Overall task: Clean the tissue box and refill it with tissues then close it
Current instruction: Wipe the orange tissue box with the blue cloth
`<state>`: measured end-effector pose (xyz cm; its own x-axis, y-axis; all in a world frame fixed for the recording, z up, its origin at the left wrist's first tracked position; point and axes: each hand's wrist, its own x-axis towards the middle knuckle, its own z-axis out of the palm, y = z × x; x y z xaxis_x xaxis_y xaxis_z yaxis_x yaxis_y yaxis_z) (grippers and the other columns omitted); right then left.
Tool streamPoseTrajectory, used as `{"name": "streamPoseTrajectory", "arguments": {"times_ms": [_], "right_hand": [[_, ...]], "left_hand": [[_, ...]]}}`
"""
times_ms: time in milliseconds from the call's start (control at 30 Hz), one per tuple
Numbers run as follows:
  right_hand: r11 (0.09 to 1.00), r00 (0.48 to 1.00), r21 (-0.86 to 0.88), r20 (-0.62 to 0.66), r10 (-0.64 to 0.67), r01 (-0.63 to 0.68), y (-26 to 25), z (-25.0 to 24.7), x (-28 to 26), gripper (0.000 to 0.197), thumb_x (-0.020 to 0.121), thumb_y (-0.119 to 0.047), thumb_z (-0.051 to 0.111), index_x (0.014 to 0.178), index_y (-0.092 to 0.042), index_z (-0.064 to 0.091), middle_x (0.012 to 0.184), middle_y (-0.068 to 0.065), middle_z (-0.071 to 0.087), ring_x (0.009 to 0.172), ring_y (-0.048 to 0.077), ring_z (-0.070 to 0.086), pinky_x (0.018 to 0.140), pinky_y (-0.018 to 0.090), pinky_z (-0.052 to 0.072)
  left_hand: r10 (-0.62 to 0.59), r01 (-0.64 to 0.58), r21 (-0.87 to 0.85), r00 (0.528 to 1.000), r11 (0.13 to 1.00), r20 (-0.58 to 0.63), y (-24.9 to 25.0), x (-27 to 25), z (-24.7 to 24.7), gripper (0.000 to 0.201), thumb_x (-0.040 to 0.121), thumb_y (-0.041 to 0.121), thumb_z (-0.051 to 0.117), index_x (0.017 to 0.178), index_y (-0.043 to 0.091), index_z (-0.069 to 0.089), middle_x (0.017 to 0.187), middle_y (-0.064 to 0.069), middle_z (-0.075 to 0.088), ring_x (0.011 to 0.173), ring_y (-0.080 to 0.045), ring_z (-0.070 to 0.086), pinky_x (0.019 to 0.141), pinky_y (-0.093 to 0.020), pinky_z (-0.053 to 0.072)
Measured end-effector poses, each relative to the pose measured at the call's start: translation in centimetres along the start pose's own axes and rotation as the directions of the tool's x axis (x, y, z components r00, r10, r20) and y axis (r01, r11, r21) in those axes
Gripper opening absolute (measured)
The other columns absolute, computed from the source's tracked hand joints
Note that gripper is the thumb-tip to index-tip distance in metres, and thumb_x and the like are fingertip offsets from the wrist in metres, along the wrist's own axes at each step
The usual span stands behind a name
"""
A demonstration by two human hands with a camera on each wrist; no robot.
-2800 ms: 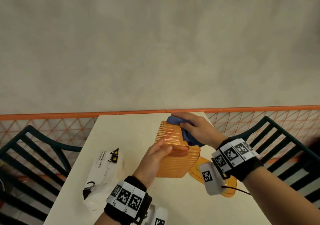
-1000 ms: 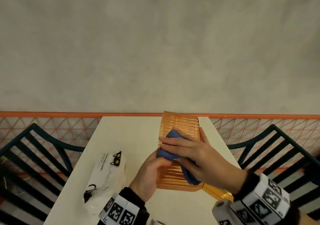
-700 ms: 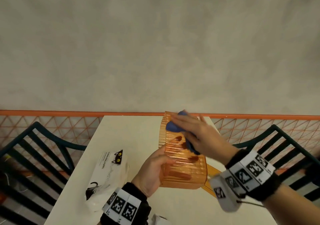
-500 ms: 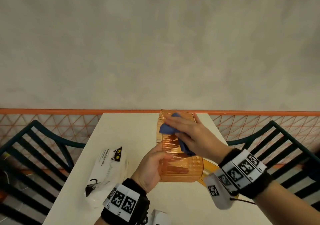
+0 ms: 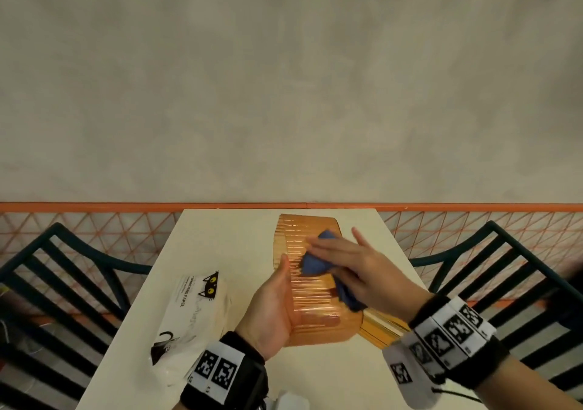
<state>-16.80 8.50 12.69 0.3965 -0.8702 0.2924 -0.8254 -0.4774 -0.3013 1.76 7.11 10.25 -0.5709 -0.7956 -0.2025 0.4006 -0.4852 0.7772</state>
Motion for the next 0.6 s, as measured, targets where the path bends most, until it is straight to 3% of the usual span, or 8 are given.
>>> {"name": "streamPoseTrajectory", "arguments": {"times_ms": [67, 167, 267, 333, 433, 467, 533, 600], "right_hand": [[0.998, 0.998, 0.018, -0.028, 0.054, -0.053, 0.1, 0.1, 0.1, 0.049, 0.095, -0.014, 0.044, 0.140, -0.033, 0.040, 0.147, -0.021, 0.035, 0.140, 0.000, 0.025, 0.121, 0.044, 0.010], [0.996, 0.996, 0.036, 0.042, -0.084, 0.083, -1.7, 1.2, -1.6, 0.050, 0.094, -0.021, 0.038, 0.143, -0.032, 0.035, 0.149, -0.022, 0.030, 0.143, -0.001, 0.016, 0.122, 0.027, 0.003], [0.985, 0.980, -0.022, 0.106, -0.169, 0.173, -1.6, 1.1, -2.1, 0.052, 0.095, -0.020, 0.043, 0.142, -0.037, 0.031, 0.150, -0.027, 0.025, 0.145, -0.001, 0.008, 0.119, 0.027, -0.005], [0.999, 0.999, 0.016, -0.003, -0.047, 0.047, 0.5, 0.4, -0.9, 0.052, 0.095, -0.017, 0.044, 0.141, -0.036, 0.033, 0.148, -0.026, 0.026, 0.144, 0.000, 0.013, 0.121, 0.036, -0.001], [0.980, 0.974, 0.056, -0.118, 0.195, -0.190, 3.1, -1.7, 1.2, 0.047, 0.095, -0.010, 0.045, 0.139, -0.029, 0.041, 0.148, -0.022, 0.024, 0.142, 0.008, 0.023, 0.118, 0.045, 0.021], [0.983, 0.973, -0.007, -0.140, 0.181, -0.183, 2.9, -1.9, 1.5, 0.044, 0.095, -0.012, 0.044, 0.138, -0.025, 0.043, 0.151, -0.017, 0.023, 0.140, 0.012, 0.029, 0.115, 0.044, 0.030], [0.983, 0.987, -0.180, -0.159, 0.001, -0.030, 0.5, -1.2, 1.4, 0.043, 0.093, -0.021, 0.041, 0.136, -0.020, 0.047, 0.153, -0.001, 0.028, 0.133, 0.022, 0.039, 0.105, 0.039, 0.044], [0.951, 0.978, -0.256, -0.076, -0.196, 0.171, -2.0, 0.2, 0.8, 0.044, 0.091, -0.021, 0.043, 0.135, -0.020, 0.048, 0.149, 0.005, 0.035, 0.135, 0.026, 0.037, 0.106, 0.037, 0.042]], "left_hand": [[-0.032, 0.032, 0.060, 0.999, 0.998, 0.002, -0.2, 0.1, 0.0, 0.056, 0.092, 0.051, 0.032, 0.125, 0.014, 0.058, 0.118, -0.019, 0.066, 0.106, -0.034, 0.065, 0.091, -0.045, 0.050], [-0.023, 0.022, 0.093, 1.000, 0.995, 0.007, -0.6, 0.1, -0.5, 0.058, 0.086, 0.053, 0.037, 0.126, 0.015, 0.057, 0.121, -0.021, 0.064, 0.114, -0.039, 0.059, 0.101, -0.052, 0.045], [0.038, -0.040, 0.141, 0.999, 0.989, 0.012, -1.1, 0.1, -0.7, 0.053, 0.086, 0.048, 0.040, 0.128, 0.019, 0.054, 0.120, -0.017, 0.066, 0.112, -0.035, 0.062, 0.098, -0.051, 0.048], [0.055, -0.058, 0.158, 0.998, 0.986, 0.024, -1.3, 0.1, -0.6, 0.050, 0.085, 0.043, 0.045, 0.130, 0.022, 0.051, 0.119, -0.015, 0.066, 0.108, -0.034, 0.064, 0.092, -0.050, 0.052], [0.021, -0.027, 0.191, 0.999, 0.981, 0.032, -1.3, 0.1, -0.6, 0.042, 0.091, 0.034, 0.047, 0.130, 0.021, 0.048, 0.116, -0.012, 0.067, 0.106, -0.034, 0.064, 0.093, -0.056, 0.049], [0.016, -0.022, 0.207, 0.999, 0.978, 0.031, -1.3, 0.2, -0.6, 0.038, 0.094, 0.031, 0.045, 0.130, 0.021, 0.049, 0.116, -0.012, 0.067, 0.107, -0.035, 0.064, 0.094, -0.057, 0.048], [0.042, -0.046, 0.260, 0.999, 0.965, 0.022, -1.3, 0.5, -0.8, 0.033, 0.097, 0.025, 0.043, 0.128, 0.020, 0.051, 0.113, -0.012, 0.069, 0.107, -0.035, 0.064, 0.095, -0.056, 0.048], [0.088, -0.088, 0.310, 0.996, 0.947, 0.014, -1.1, 0.7, -0.8, 0.028, 0.098, 0.018, 0.040, 0.122, 0.019, 0.055, 0.103, -0.011, 0.071, 0.101, -0.035, 0.066, 0.088, -0.050, 0.053]]}}
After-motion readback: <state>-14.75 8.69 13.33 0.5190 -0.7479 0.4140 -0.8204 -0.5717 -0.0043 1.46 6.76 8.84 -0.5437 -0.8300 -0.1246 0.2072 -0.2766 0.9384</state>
